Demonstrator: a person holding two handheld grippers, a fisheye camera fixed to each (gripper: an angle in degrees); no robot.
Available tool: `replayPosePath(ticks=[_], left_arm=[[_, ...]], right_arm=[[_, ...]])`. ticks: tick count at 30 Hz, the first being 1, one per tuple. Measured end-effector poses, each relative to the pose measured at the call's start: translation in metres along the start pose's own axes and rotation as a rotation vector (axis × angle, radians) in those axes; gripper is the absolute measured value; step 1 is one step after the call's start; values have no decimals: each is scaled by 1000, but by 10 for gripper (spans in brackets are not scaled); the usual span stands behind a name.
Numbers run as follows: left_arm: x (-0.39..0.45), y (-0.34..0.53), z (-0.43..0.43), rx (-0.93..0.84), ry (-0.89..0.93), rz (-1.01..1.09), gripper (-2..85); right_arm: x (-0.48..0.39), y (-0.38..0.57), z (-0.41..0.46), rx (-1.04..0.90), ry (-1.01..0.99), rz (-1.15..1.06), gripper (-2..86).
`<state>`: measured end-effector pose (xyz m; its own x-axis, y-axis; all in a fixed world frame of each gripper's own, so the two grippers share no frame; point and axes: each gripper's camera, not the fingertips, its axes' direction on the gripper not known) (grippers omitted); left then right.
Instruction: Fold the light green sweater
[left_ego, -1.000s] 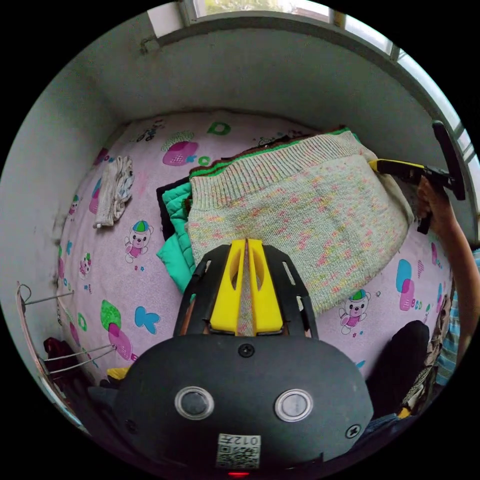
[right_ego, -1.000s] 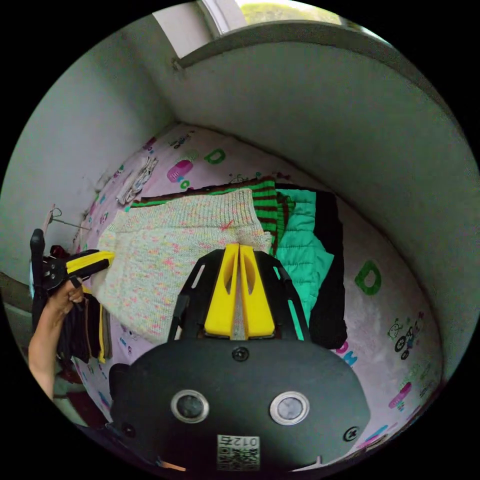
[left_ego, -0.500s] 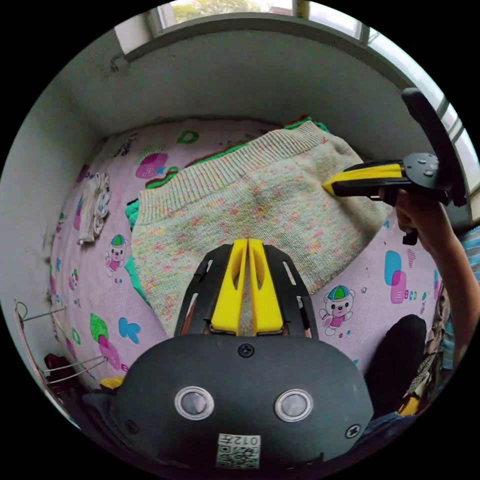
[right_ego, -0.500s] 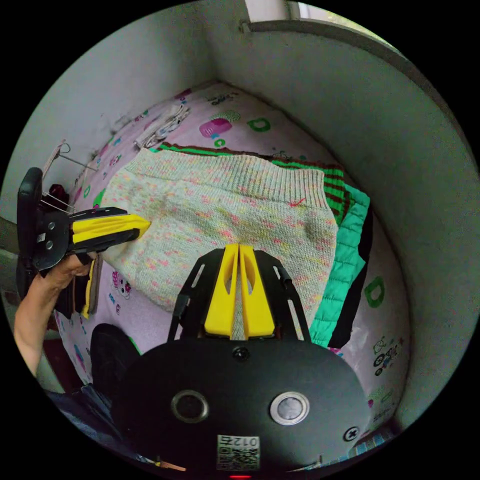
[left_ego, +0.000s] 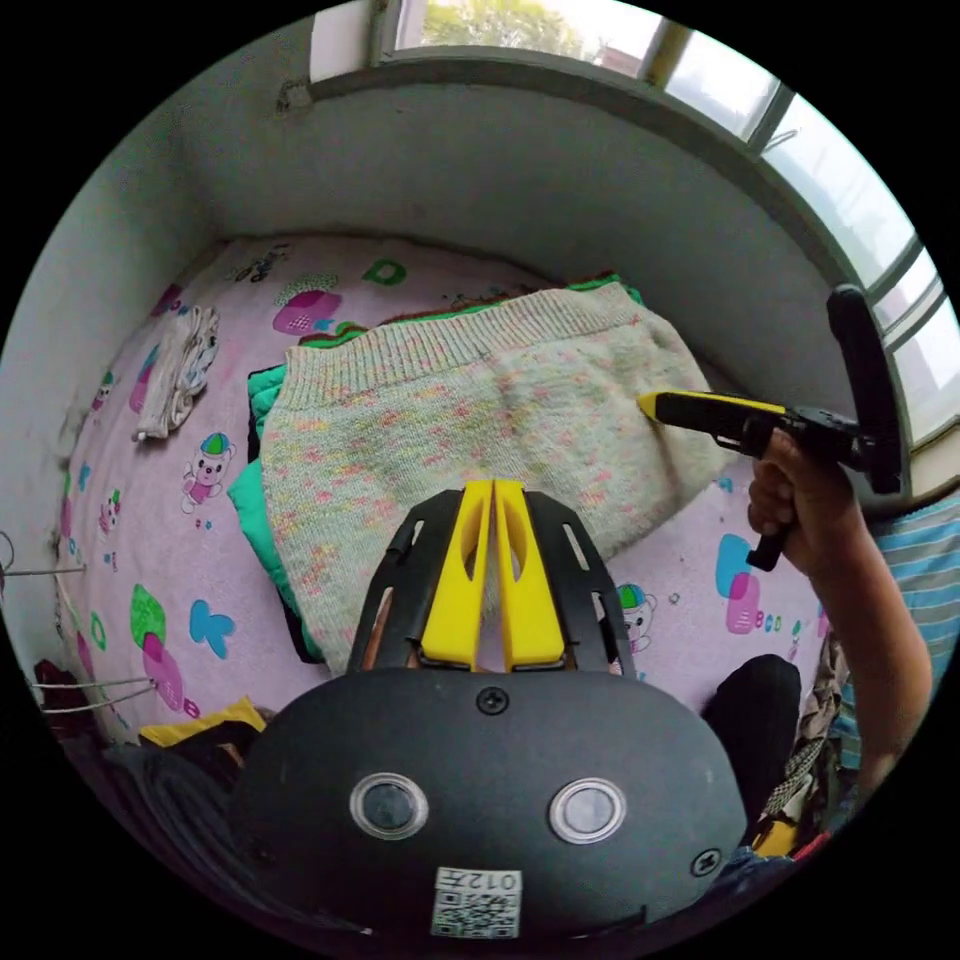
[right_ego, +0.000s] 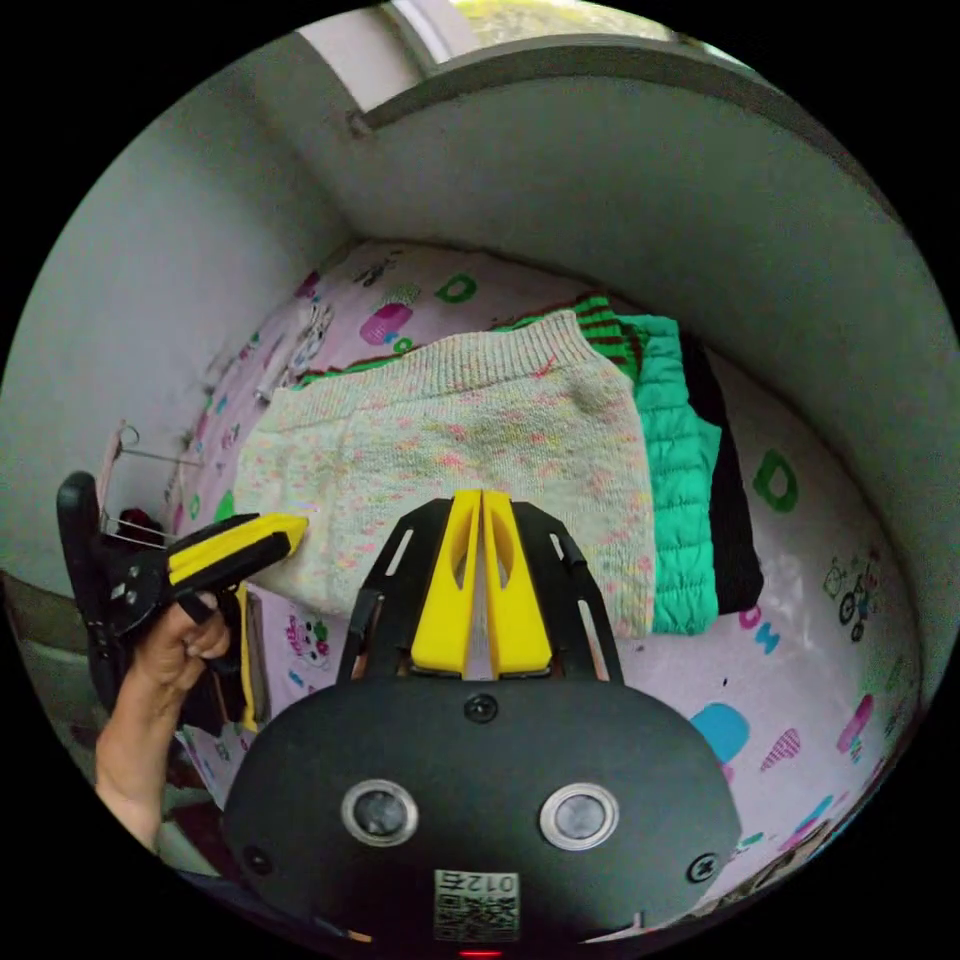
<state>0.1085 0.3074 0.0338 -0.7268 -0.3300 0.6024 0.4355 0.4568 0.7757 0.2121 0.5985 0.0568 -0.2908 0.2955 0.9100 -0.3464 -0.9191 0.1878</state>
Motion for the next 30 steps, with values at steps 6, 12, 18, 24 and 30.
replayPosePath(ticks=[6, 12, 18, 24, 30], left_arm=[[36, 53, -26, 123, 198, 58, 7], [133, 97, -12, 174, 353, 234, 6], [274, 126, 32, 82, 504, 488, 6], [406, 155, 69, -2, 604, 703, 7], [513, 194, 116, -139, 702, 848, 7]], right_arm=[[-5, 80, -69, 27, 57, -90, -10], [33, 189, -140, -1, 91, -97, -10], [96, 314, -197, -15, 144, 20, -10], [149, 436, -227, 115, 142, 230, -10], [183, 549, -235, 104, 175, 400, -10]])
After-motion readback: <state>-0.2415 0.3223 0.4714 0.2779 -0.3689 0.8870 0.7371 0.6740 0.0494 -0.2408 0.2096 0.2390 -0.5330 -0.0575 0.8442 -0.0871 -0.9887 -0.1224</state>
